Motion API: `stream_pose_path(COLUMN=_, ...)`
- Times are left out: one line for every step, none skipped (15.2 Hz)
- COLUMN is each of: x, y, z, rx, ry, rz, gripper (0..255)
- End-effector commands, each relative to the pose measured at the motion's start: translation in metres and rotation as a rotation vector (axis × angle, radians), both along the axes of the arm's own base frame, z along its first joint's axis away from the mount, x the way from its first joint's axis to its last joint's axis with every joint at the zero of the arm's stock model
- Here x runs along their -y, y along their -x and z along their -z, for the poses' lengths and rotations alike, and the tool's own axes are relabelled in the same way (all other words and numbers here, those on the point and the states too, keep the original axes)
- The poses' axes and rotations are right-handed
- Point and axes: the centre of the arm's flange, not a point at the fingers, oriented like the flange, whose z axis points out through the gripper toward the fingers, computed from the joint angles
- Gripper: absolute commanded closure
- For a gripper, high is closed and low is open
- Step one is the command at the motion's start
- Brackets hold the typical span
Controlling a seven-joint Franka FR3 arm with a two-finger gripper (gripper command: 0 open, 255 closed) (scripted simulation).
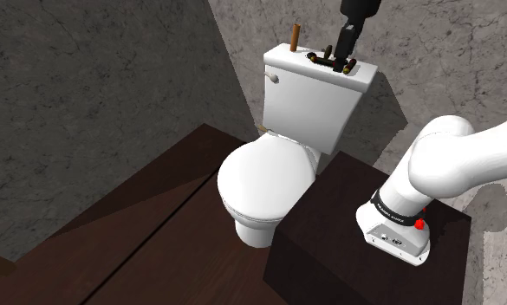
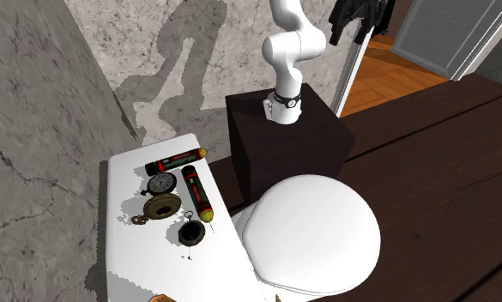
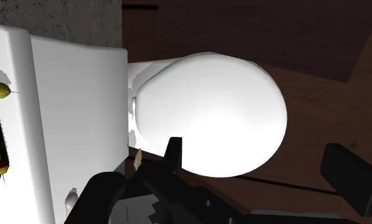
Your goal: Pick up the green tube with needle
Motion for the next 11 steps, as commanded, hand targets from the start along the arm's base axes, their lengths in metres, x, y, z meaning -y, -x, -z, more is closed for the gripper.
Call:
stream_pose_path(x=0.0, y=0.0, z=0.0, rx=0.0, ry=0.0, rz=0.0, gripper=0)
stream_pose_path(x=0.012, y=-0.005, z=0.003, rx=0.001, ry=-0.004, rz=0.0, gripper=0)
stream_pose_path(x=0.024, y=-0.011, z=0.006, rx=0.001, ry=-0.008, rz=0.0, gripper=0)
stream_pose_path(x=0.037, y=-0.016, z=0.009, rx=0.002, ry=-0.012, rz=0.0, gripper=0)
stream_pose_path(x=0.049, y=-0.021, z=0.012, rx=0.002, ry=-0.016, rz=-0.001, gripper=0)
stream_pose_path(x=0.061, y=-0.027, z=0.015, rx=0.003, ry=-0.019, rz=-0.001, gripper=0)
stream_pose_path(x=0.073, y=-0.032, z=0.018, rx=0.003, ry=-0.023, rz=-0.001, gripper=0)
stream_pose_path(x=0.085, y=-0.038, z=0.021, rx=0.004, ry=-0.027, rz=-0.001, gripper=0)
stream_pose_path(x=0.098, y=-0.043, z=0.024, rx=0.005, ry=-0.031, rz=-0.001, gripper=0)
stream_pose_path(x=0.11, y=-0.048, z=0.028, rx=0.005, ry=-0.035, rz=-0.001, gripper=0)
stream_pose_path(x=0.122, y=-0.054, z=0.031, rx=0.006, ry=-0.039, rz=-0.001, gripper=0)
